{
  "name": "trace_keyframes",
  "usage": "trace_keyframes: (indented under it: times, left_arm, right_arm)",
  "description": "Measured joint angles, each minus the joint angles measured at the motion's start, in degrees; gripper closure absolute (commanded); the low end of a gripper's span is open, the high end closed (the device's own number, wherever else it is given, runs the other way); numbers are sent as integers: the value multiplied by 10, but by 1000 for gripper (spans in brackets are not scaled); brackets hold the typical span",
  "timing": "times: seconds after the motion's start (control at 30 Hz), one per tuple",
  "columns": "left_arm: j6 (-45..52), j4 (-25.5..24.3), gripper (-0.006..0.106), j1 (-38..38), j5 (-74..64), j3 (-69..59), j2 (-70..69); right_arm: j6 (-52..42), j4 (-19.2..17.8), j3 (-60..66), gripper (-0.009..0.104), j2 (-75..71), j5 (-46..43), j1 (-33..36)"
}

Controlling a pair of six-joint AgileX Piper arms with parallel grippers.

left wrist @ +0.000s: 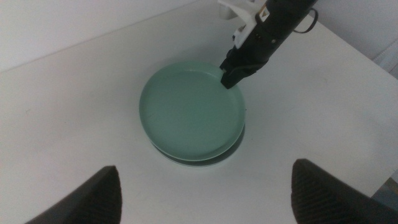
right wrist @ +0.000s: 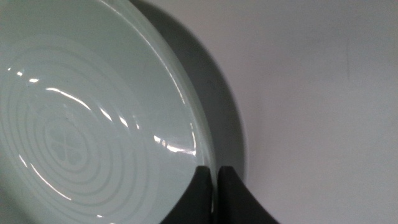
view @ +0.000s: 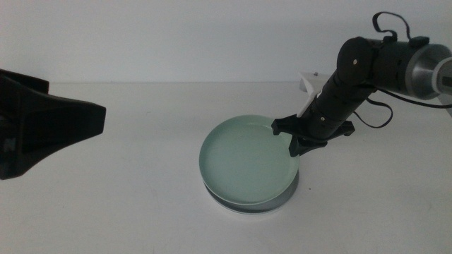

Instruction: Stack the three bowls on top of each other.

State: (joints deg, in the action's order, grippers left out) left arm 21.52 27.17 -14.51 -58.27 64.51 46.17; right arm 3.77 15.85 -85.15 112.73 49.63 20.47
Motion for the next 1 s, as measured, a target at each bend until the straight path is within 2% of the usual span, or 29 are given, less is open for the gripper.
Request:
trace_keyframes:
  times: [0.13, 0.23, 0.5, 0.67, 1.0]
  left_arm:
    - [0, 0, 10, 0, 0, 0, 0]
    - [0, 0, 10, 0, 0, 0, 0]
    - [0, 0, 10, 0, 0, 0, 0]
    - [0, 0, 10, 0, 0, 0, 0]
    - [0, 0, 10, 0, 0, 0, 0]
  right_arm:
    - [-17, -2, 0, 93, 11, -12, 1]
    - [-20, -2, 0, 86, 14, -16, 1]
    - [-21, -2, -1, 54, 12, -19, 1]
    - [-23, -2, -1, 39, -49, -16, -8]
    - [-86, -9, 45, 36, -298, 14, -75]
